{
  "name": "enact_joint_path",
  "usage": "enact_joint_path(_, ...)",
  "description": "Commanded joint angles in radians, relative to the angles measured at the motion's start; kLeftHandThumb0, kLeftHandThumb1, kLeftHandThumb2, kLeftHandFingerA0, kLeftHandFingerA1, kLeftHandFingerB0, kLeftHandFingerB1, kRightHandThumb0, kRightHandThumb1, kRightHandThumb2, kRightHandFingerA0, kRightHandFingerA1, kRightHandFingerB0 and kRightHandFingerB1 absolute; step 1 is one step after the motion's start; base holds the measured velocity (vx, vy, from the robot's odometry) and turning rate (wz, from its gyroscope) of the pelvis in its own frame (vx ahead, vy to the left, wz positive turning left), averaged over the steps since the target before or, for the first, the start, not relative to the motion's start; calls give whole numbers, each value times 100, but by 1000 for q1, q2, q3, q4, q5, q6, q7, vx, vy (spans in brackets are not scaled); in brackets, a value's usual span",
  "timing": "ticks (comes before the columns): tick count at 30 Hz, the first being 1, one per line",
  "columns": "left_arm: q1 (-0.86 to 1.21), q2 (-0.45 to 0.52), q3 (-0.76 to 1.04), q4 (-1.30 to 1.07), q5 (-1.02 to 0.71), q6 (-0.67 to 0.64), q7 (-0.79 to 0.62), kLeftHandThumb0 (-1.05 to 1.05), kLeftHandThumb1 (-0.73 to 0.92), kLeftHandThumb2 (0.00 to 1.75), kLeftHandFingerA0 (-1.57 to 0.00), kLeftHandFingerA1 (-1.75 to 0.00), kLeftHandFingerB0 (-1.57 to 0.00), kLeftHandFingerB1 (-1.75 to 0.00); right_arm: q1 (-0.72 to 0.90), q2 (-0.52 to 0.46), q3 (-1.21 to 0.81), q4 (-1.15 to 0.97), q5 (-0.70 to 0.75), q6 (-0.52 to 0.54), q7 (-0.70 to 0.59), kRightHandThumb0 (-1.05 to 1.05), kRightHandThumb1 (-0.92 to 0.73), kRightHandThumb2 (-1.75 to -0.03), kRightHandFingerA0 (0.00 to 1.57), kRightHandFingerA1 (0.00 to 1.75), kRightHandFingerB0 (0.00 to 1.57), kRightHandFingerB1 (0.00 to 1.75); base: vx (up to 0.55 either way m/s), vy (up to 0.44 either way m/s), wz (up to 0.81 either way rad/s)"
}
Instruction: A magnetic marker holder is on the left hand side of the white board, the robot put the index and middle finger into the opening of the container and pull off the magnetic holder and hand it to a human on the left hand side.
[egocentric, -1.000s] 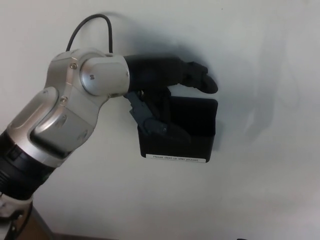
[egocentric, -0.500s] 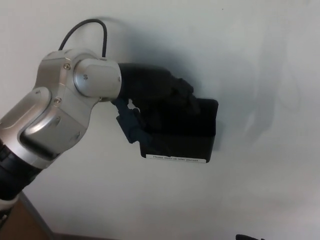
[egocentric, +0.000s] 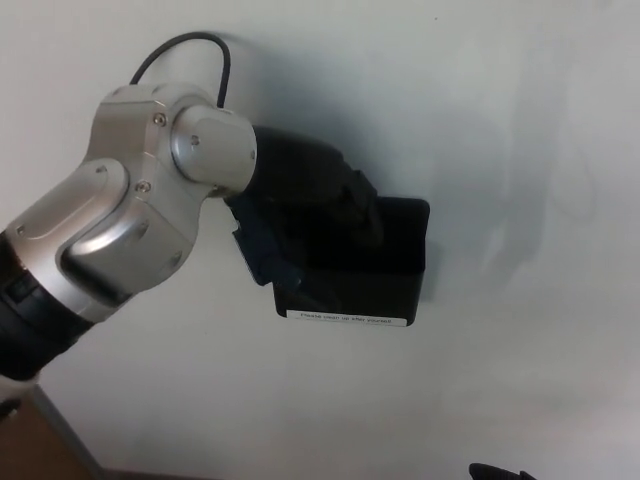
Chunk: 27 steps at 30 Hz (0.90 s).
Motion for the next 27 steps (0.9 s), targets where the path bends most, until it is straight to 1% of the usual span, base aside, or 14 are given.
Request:
enact_joint_path(1,14,-12,-21,41,13,1,-27,-90,47,86,-28,-45,-16,-36,-4,-16,5,-6,-3,-3,-16,-61,-81,-65,62,50,54,41,0,0,0)
enact_joint_path(6,14,-42,-19,68,12,-22,-14,-91,48,86,-27,-45,-14,-36,-4,-18,9,-5,-2,-5,-16,-59,-82,-64,63,49,54,42,0,0,0)
enact_joint_path(11,9,-57,-23,76,24,-20,-12,-93,59,59,-45,-42,-20,-28,-5,-17,9,-6,-1,-4,-18,-60,-81,-65,63,50,55,42,0,0,0)
enact_joint_path(12,11,-73,-20,74,22,-17,-2,-105,56,88,-50,-53,-17,-34,-4,-16,9,-8,1,1,-19,-61,-81,-64,62,50,54,41,0,0,0)
enact_joint_path(13,11,-78,-20,74,22,-16,1,-105,56,88,-50,-53,-17,-34,-4,-16,8,-8,1,2,-20,-61,-81,-64,62,50,54,41,0,0,0)
enact_joint_path(14,10,-81,-19,75,24,-17,1,-92,59,59,-55,-47,-21,-28,-4,-17,9,-9,1,3,-20,-61,-81,-65,61,49,53,42,0,0,0)
enact_joint_path(17,11,-84,-18,76,28,-18,-1,-92,59,59,-55,-47,-21,-28,-4,-17,10,-9,1,4,-20,-61,-81,-65,61,49,53,42,0,0,0)
enact_joint_path(18,6,-87,-23,82,35,-22,-2,-93,59,59,-53,-47,-18,-27,-4,-18,9,-6,4,-2,-13,-61,-82,-64,62,50,54,42,0,0,0)
enact_joint_path(19,5,-87,-26,84,40,-24,-2,-93,48,88,-45,-53,-11,-35,-3,-18,9,-6,5,-1,-13,-62,-81,-64,62,49,54,42,0,0,0)
enact_joint_path(21,5,-87,-27,85,46,-26,-2,-93,48,88,-45,-53,-11,-35,-3,-18,9,-7,4,1,-15,-62,-81,-64,62,49,54,42,0,0,0)
enact_joint_path(22,3,-89,-28,86,47,-20,-4,-94,59,59,-56,-47,-18,-27,-3,-19,10,-7,3,1,-17,-62,-81,-64,63,49,55,42,0,0,0)
enact_joint_path(23,3,-90,-27,86,48,-17,-5,-94,59,59,-56,-47,-18,-27,-2,-19,10,-7,2,0,-18,-62,-81,-64,63,49,55,42,0,0,0)
enact_joint_path(24,4,-91,-29,85,50,-14,-5,-95,47,88,-42,-51,-7,-34,-3,-17,7,-5,8,0,-13,-60,-81,-64,63,50,56,42,0,0,0)
enact_joint_path(27,12,-93,-29,75,55,-5,-4,-102,52,89,-45,-50,-8,-31,-2,-14,4,-4,12,5,-11,-61,-81,-64,63,49,57,43,0,0,0)
